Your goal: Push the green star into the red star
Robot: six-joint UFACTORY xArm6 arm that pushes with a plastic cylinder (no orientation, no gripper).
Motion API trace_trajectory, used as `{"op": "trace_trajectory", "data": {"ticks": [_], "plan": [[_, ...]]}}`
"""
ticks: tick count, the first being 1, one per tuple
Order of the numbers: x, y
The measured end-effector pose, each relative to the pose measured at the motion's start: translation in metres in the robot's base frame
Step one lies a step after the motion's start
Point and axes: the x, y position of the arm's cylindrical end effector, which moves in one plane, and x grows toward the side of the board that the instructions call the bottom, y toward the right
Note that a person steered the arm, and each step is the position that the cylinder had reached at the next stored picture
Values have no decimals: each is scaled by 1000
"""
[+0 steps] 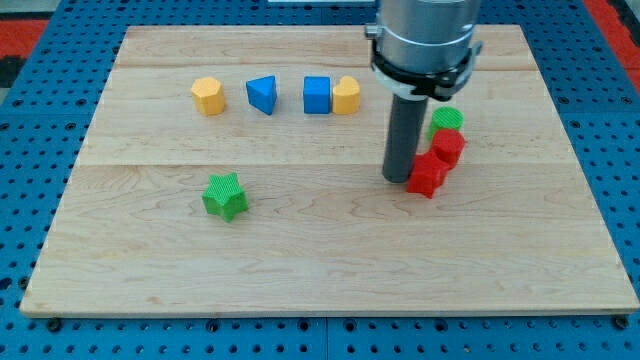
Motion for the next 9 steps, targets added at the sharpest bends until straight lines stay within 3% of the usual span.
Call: {"op": "trace_trajectory", "data": {"ticks": [2,5,9], "plan": [[0,13],[-7,-133],[-15,-281]]}}
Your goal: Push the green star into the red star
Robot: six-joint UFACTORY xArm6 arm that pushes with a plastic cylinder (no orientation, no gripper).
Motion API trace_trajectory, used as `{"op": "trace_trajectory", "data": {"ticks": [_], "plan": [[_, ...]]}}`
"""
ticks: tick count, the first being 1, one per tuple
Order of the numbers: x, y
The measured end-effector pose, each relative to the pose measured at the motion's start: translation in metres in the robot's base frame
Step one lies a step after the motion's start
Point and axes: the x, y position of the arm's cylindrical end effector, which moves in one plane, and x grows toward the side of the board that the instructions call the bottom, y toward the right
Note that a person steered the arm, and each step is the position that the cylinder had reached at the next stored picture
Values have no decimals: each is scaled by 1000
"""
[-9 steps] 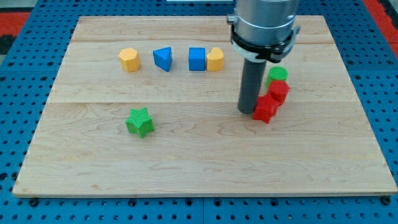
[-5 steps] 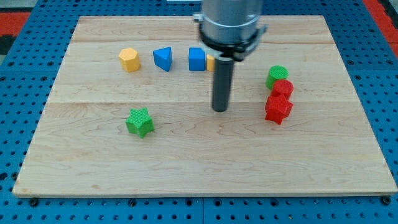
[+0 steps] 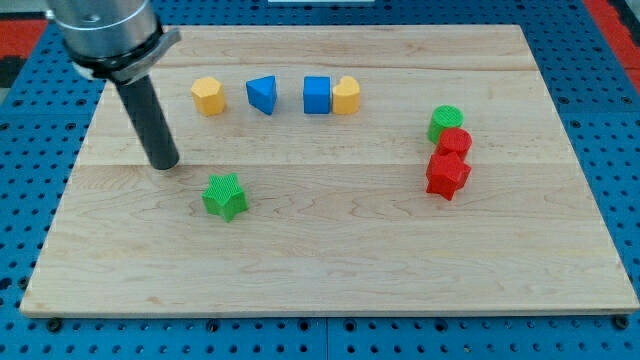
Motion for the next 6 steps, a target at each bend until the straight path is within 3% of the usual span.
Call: {"op": "trace_trajectory", "data": {"ticks": [3,6], "plan": [[32,-4],[38,74]]}}
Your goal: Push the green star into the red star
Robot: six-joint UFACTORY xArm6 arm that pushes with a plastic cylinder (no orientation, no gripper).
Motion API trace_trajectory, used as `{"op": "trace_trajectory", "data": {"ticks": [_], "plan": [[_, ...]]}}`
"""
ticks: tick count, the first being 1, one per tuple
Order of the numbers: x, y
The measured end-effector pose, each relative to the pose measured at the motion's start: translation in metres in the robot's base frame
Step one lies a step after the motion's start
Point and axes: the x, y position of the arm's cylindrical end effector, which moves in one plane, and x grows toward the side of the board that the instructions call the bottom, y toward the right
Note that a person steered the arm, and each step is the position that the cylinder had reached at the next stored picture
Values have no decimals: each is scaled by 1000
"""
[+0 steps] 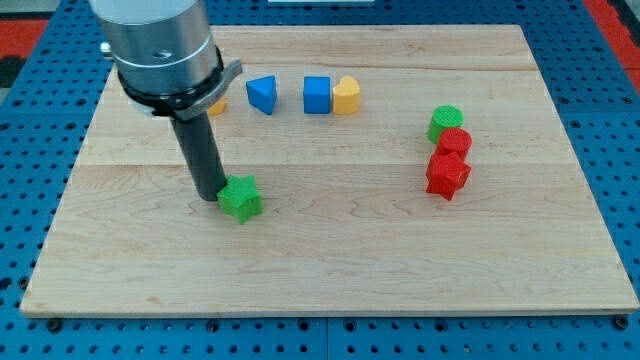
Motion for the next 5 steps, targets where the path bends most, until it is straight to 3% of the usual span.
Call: {"op": "trace_trajectory", "data": {"ticks": [5], "plan": [[21,9]]}}
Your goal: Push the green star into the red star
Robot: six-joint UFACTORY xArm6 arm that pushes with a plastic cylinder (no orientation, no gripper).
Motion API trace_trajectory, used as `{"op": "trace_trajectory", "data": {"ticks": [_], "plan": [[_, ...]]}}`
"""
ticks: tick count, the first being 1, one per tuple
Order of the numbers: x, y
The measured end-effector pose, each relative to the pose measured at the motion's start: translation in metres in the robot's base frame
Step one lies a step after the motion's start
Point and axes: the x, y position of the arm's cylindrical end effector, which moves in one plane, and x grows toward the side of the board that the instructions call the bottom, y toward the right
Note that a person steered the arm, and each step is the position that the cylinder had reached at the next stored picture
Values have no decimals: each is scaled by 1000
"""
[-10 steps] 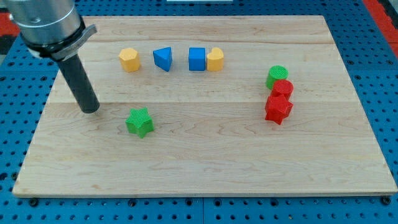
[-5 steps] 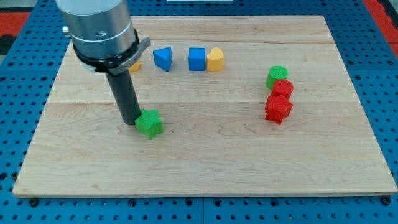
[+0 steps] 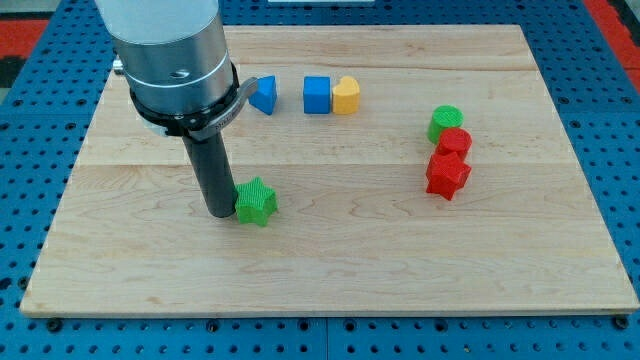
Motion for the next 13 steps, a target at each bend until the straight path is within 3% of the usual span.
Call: {"op": "trace_trajectory", "data": {"ticks": [5,8,10,11,13], "plan": [[-11,109],[23,172],[24,165],[23,134],[1,112]]}}
